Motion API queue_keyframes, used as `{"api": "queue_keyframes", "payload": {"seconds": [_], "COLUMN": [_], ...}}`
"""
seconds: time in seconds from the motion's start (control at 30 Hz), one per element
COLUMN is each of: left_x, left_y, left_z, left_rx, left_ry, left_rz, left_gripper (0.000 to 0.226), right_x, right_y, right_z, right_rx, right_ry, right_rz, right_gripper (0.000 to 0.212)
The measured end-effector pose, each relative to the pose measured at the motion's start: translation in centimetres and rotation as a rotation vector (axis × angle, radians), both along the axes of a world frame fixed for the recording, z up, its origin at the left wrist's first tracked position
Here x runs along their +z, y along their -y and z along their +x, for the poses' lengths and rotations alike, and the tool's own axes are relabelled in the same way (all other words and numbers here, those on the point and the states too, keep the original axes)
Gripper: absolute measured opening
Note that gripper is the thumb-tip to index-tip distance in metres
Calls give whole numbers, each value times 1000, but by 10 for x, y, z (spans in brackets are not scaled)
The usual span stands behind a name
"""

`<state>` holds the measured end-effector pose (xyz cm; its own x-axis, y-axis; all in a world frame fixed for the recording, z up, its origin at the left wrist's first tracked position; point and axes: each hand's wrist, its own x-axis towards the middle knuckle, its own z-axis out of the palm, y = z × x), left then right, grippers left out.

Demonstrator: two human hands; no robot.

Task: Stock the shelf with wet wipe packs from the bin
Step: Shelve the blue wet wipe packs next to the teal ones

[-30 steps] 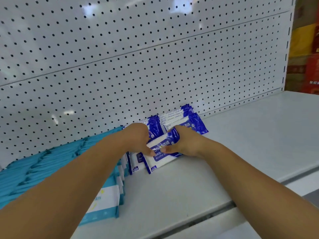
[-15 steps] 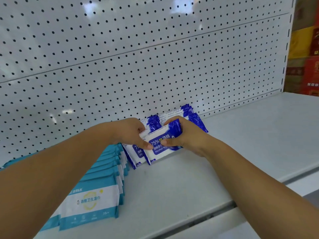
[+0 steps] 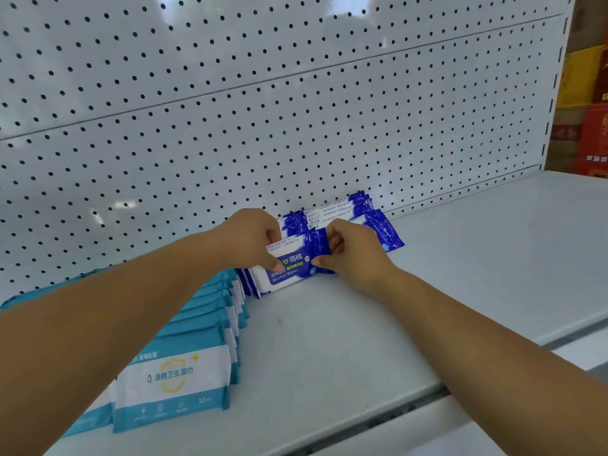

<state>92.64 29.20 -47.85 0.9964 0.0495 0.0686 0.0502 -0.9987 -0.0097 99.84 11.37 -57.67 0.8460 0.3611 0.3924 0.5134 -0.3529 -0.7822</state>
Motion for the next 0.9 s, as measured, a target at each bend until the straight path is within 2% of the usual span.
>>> {"api": "queue_keyframes", "payload": {"seconds": [0.13, 0.23, 0.37, 0.43, 0.53, 0.6, 0.7, 0.8, 0.9], "left_x": [-7, -8, -11, -15, -29, -44, -76, -94, -91], "left_y": [-7, -4, 3, 8, 27, 42, 61, 65, 61], "left_z": [1, -1, -11, -18, -33, -42, -54, -60, -58], "left_rx": [29, 64, 83, 86, 67, 52, 51, 54, 34], "left_ry": [30, 61, 146, 200, 318, 315, 231, 241, 227], "left_rz": [82, 129, 166, 158, 11, -71, -77, -11, 17], "left_gripper": [51, 58, 65, 61, 48, 41, 30, 29, 30], "right_x": [2, 3, -1, -1, -2, -2, -4, -7, -7], "right_y": [-1, 3, 19, 34, 49, 51, 50, 47, 41], "right_z": [4, 5, 9, 14, 20, 20, 20, 20, 20], "right_rx": [-7, -34, -185, -328, -462, -457, -385, -342, -340], "right_ry": [-52, -13, 99, 68, -87, -131, -126, -60, -28], "right_rz": [72, 112, -54, -131, -227, -283, -281, -122, -96], "right_gripper": [40, 41, 36, 46, 68, 75, 82, 72, 65]}}
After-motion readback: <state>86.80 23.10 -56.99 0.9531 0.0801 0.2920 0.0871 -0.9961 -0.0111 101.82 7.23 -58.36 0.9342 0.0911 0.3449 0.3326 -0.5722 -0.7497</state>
